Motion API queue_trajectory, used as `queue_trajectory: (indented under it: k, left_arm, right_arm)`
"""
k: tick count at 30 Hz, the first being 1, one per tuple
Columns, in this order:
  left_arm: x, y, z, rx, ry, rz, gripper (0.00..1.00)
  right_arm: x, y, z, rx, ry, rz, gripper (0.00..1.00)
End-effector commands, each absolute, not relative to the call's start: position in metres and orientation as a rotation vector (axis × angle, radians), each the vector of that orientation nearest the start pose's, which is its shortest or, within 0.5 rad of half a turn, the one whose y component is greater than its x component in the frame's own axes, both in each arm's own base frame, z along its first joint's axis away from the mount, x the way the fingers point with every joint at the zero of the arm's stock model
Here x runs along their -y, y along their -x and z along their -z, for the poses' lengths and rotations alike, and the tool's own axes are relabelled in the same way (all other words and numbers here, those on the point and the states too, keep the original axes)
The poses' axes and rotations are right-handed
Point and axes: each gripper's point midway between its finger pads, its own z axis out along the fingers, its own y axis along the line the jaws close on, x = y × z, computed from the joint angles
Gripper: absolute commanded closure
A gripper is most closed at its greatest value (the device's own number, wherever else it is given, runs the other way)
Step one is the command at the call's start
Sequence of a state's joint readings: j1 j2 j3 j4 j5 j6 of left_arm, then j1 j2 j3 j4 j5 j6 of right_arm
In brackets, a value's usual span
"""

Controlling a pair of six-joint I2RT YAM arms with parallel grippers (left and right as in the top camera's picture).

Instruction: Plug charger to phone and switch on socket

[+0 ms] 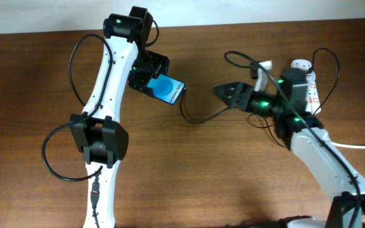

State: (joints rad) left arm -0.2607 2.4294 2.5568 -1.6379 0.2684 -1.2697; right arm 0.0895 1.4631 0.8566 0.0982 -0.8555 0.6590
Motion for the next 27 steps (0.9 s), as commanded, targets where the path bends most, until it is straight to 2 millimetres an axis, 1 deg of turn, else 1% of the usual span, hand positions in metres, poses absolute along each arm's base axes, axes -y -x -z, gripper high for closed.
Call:
queue_trajectory:
  k: [1, 2, 3, 4, 5, 7, 8, 10, 13, 15, 18, 20, 22, 23, 26, 27]
  left_arm:
    - [0.169, -0.444, -0.147, -2.83, 1.583, 0.419, 1.0]
    - [0.171, -0.443, -0.147, -2.835, 1.576, 0.419, 1.0]
    - [0.176, -0.441, -0.147, -2.844, 1.562, 0.418, 1.0]
    - [0.181, -0.439, -0.147, -2.854, 1.546, 0.417, 1.0]
    - [0.186, -0.437, -0.147, -2.865, 1.53, 0.416, 1.0]
    - [0.196, -0.433, -0.147, -2.885, 1.498, 0.414, 1.0]
    - [0.204, -0.429, -0.147, -2.9, 1.473, 0.413, 1.0]
    - [0.213, -0.425, -0.147, -2.917, 1.441, 0.415, 1.0]
    - [0.228, -0.419, -0.147, -2.928, 1.431, 0.413, 1.0]
    - [0.238, -0.413, -0.147, -2.947, 1.399, 0.412, 1.0]
    - [0.247, -0.409, -0.15, -2.98, 1.401, 0.467, 1.0]
    - [0.247, -0.408, -0.15, -2.981, 1.401, 0.467, 1.0]
    - [0.252, -0.406, -0.151, -3.001, 1.407, 0.506, 1.0]
    - [0.253, -0.405, -0.152, -3.005, 1.409, 0.515, 1.0]
    - [0.253, -0.405, -0.152, -3.005, 1.408, 0.515, 1.0]
    - [0.253, -0.405, -0.152, -3.005, 1.408, 0.515, 0.96]
  right_arm:
    - [-0.19, -0.388, -0.186, -2.203, -0.303, -1.259, 0.19]
    - [-0.198, -0.388, -0.181, -2.211, -0.375, -1.23, 0.26]
    - [-0.206, -0.388, -0.177, -2.216, -0.421, -1.199, 0.3]
    - [-0.211, -0.389, -0.172, -2.217, -0.435, -1.168, 0.31]
    - [-0.216, -0.389, -0.169, -2.222, -0.427, -1.167, 0.31]
    - [-0.225, -0.39, -0.155, -2.251, -0.424, -1.193, 0.32]
    - [-0.233, -0.389, -0.153, -2.255, -0.389, -1.239, 0.35]
    - [-0.238, -0.388, -0.151, -2.261, -0.38, -1.234, 0.37]
    - [-0.242, -0.387, -0.144, -2.275, -0.407, -1.226, 0.46]
    - [-0.25, -0.385, -0.144, -2.272, -0.386, -1.234, 0.5]
    - [-0.251, -0.385, -0.143, -2.27, -0.39, -1.217, 0.63]
    - [-0.25, -0.387, -0.142, -2.266, -0.397, -1.206, 0.68]
    - [-0.248, -0.389, -0.143, -2.254, -0.407, -1.19, 0.71]
    - [-0.248, -0.39, -0.143, -2.252, -0.406, -1.191, 0.75]
    - [-0.248, -0.39, -0.143, -2.252, -0.406, -1.192, 0.89]
    - [-0.248, -0.389, -0.143, -2.252, -0.405, -1.192, 0.96]
